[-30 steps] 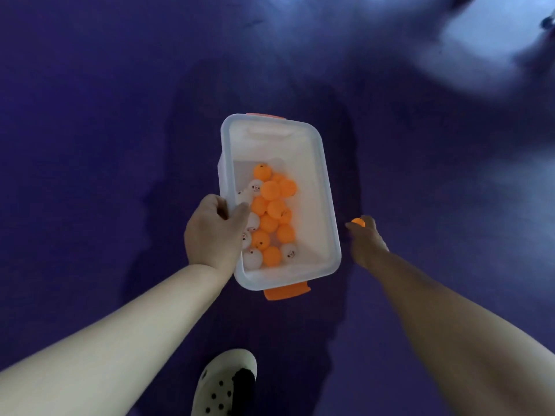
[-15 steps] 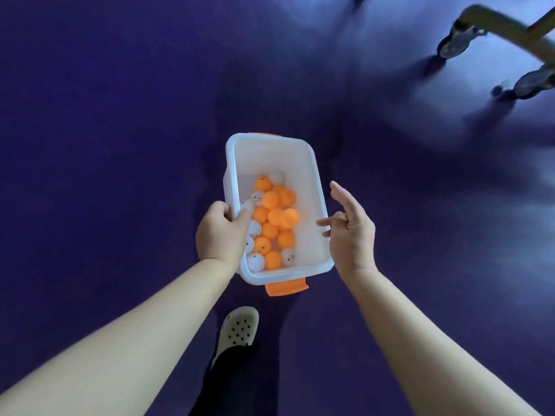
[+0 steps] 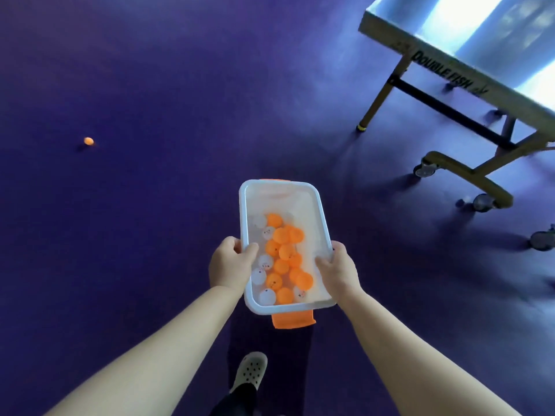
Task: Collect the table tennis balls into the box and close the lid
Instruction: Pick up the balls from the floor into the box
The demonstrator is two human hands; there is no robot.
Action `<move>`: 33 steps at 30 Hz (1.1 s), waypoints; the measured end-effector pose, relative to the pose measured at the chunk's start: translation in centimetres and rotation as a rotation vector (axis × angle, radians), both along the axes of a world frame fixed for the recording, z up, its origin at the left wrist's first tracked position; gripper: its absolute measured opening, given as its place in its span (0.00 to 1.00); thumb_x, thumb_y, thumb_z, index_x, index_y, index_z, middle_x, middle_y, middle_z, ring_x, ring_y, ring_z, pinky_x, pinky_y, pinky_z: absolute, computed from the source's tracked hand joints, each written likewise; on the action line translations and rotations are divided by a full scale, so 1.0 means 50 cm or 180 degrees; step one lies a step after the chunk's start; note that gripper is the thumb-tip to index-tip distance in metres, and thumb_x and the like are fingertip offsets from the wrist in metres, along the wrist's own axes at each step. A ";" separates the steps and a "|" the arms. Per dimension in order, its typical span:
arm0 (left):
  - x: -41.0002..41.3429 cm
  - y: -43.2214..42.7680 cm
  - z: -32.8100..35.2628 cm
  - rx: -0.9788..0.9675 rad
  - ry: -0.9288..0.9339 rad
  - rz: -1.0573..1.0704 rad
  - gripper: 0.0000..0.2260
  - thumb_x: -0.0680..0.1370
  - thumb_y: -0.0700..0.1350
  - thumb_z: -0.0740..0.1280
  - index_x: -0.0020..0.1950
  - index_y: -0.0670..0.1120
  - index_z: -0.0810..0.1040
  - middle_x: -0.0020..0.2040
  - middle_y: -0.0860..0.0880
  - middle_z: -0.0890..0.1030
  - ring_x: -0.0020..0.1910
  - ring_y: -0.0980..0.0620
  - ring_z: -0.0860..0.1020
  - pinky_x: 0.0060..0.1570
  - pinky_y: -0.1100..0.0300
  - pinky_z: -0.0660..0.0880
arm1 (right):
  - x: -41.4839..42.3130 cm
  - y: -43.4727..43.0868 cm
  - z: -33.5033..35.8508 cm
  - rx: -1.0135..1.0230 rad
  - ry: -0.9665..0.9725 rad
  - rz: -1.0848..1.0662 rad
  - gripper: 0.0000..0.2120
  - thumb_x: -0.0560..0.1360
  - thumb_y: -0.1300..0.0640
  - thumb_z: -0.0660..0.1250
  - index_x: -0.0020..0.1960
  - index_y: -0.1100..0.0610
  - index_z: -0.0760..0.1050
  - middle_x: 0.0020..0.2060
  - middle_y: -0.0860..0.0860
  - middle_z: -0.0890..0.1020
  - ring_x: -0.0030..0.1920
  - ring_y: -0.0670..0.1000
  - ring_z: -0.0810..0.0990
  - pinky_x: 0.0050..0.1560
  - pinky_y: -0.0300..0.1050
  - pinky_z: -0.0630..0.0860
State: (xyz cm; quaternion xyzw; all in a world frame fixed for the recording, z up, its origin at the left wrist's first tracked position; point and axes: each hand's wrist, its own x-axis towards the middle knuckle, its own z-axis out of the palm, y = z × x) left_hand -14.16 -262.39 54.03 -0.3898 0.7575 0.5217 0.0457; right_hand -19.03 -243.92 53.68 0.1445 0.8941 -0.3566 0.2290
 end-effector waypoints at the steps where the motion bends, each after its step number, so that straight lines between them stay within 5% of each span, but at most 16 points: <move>1: 0.000 -0.008 0.022 0.0040 0.0024 0.0063 0.11 0.73 0.49 0.66 0.37 0.45 0.69 0.31 0.51 0.72 0.29 0.53 0.69 0.28 0.61 0.65 | -0.007 -0.009 0.020 -0.0004 -0.0023 0.0041 0.11 0.75 0.57 0.59 0.57 0.57 0.70 0.41 0.49 0.77 0.40 0.52 0.76 0.44 0.53 0.77; 8: -0.016 -0.058 0.144 0.0043 0.0113 0.0563 0.12 0.72 0.49 0.67 0.35 0.45 0.68 0.30 0.51 0.70 0.29 0.52 0.67 0.29 0.60 0.65 | -0.080 -0.060 0.140 -0.0069 0.0135 0.0614 0.06 0.74 0.59 0.60 0.39 0.57 0.67 0.33 0.49 0.72 0.31 0.49 0.68 0.32 0.44 0.67; 16: 0.000 -0.120 0.228 0.0001 0.0108 0.1327 0.13 0.71 0.48 0.67 0.34 0.45 0.64 0.30 0.50 0.67 0.30 0.52 0.64 0.29 0.59 0.62 | -0.181 -0.173 0.236 -0.0069 0.0320 0.1748 0.09 0.74 0.57 0.61 0.36 0.54 0.64 0.32 0.47 0.72 0.31 0.49 0.68 0.30 0.44 0.64; 25: 0.031 -0.323 0.238 0.0052 0.0364 0.2322 0.13 0.72 0.45 0.68 0.35 0.43 0.65 0.30 0.50 0.66 0.30 0.52 0.64 0.29 0.60 0.60 | -0.226 -0.467 0.254 -0.0064 0.0243 0.2698 0.04 0.74 0.56 0.61 0.43 0.57 0.70 0.34 0.48 0.74 0.33 0.49 0.71 0.31 0.44 0.66; 33: 0.022 -0.679 0.235 0.0001 0.0453 0.2581 0.14 0.71 0.45 0.68 0.32 0.46 0.64 0.28 0.52 0.66 0.28 0.54 0.64 0.29 0.60 0.61 | -0.249 -0.846 0.230 -0.0256 0.0209 0.2810 0.04 0.75 0.57 0.60 0.47 0.56 0.73 0.39 0.51 0.78 0.37 0.50 0.75 0.36 0.46 0.73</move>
